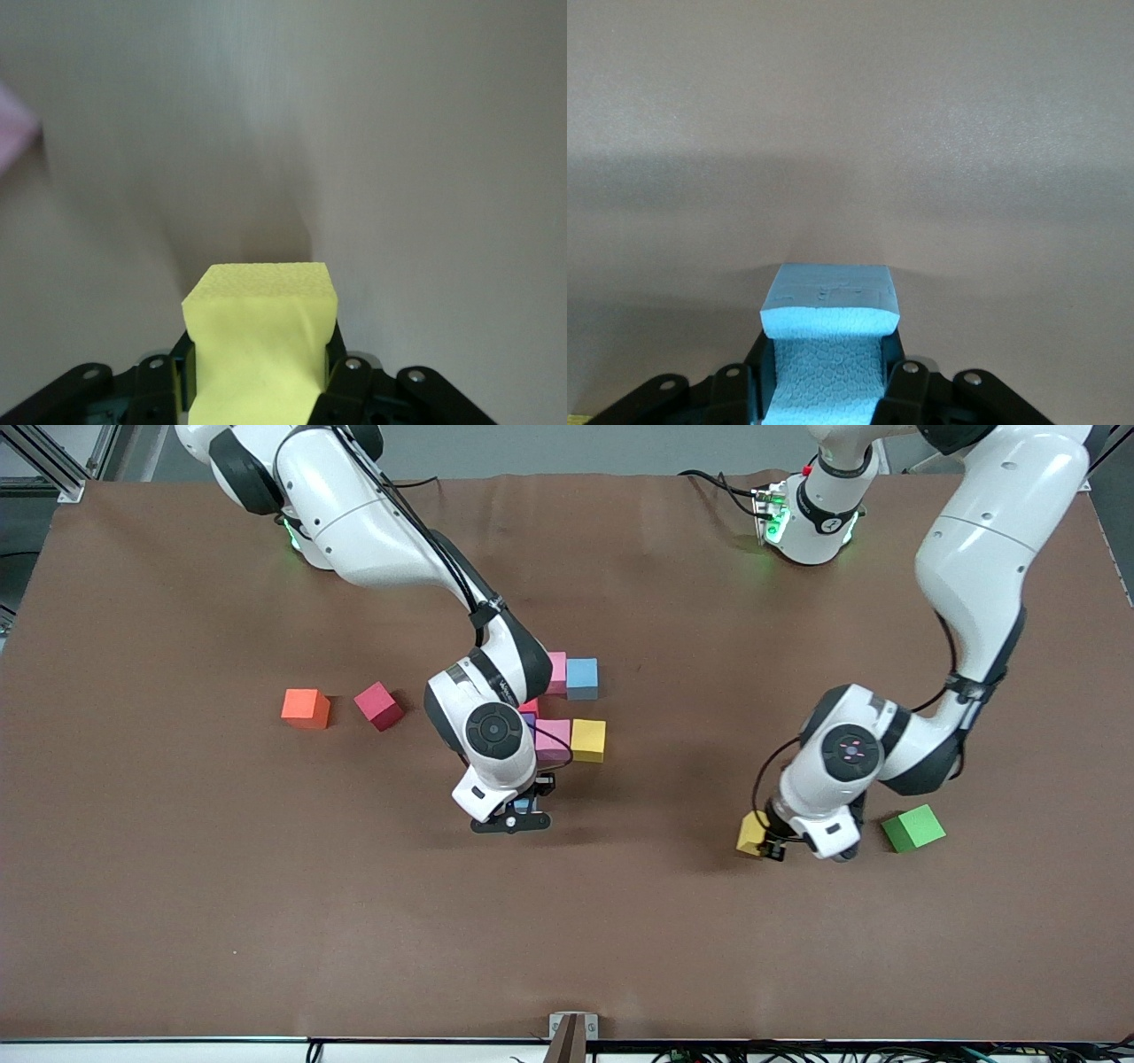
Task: Arrange 11 blocks into digit 3
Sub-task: 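Carry the yellow cube to the center group with the left gripper, then lower the yellow cube into the group while the right gripper withdraws, then release the yellow cube and move the left gripper to the pink cube, then grasp the loose pink cube with the left gripper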
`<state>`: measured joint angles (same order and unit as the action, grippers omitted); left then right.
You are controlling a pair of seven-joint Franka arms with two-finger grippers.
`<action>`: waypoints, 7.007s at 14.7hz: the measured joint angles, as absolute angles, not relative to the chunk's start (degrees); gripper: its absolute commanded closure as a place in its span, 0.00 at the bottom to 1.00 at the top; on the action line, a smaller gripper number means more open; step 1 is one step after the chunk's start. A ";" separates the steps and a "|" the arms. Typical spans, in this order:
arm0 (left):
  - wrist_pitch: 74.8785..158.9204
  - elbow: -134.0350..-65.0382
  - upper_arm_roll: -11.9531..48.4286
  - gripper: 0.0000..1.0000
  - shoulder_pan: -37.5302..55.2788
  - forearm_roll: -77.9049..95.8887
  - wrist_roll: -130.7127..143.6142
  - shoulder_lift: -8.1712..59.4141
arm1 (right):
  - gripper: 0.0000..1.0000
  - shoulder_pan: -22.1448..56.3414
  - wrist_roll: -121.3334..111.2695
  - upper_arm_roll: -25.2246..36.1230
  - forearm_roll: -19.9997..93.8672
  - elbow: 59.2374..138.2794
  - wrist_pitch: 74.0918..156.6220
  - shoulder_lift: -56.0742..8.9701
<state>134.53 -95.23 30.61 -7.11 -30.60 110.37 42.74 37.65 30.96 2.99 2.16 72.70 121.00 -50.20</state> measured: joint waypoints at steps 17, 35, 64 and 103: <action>131.68 -80.61 29.61 0.64 12.19 -26.03 131.54 51.51 | 0.00 35.44 25.53 3.13 6.81 72.96 116.73 -44.88; 136.75 -75.71 27.53 0.63 21.09 -24.73 139.67 55.60 | 0.00 8.95 8.88 6.13 -1.21 85.89 96.40 -19.67; 127.69 -72.07 28.44 0.00 20.59 -23.62 136.45 53.53 | 0.00 0.03 -2.21 6.05 -2.28 81.24 86.49 -10.69; 137.32 -124.88 55.64 0.00 -48.84 -50.54 72.25 35.48 | 0.00 -2.44 -2.72 5.29 0.30 80.52 86.21 -8.18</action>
<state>137.32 -124.88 55.64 -48.84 -50.54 72.25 35.48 -2.44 -2.72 5.29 0.30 80.52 86.21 -8.18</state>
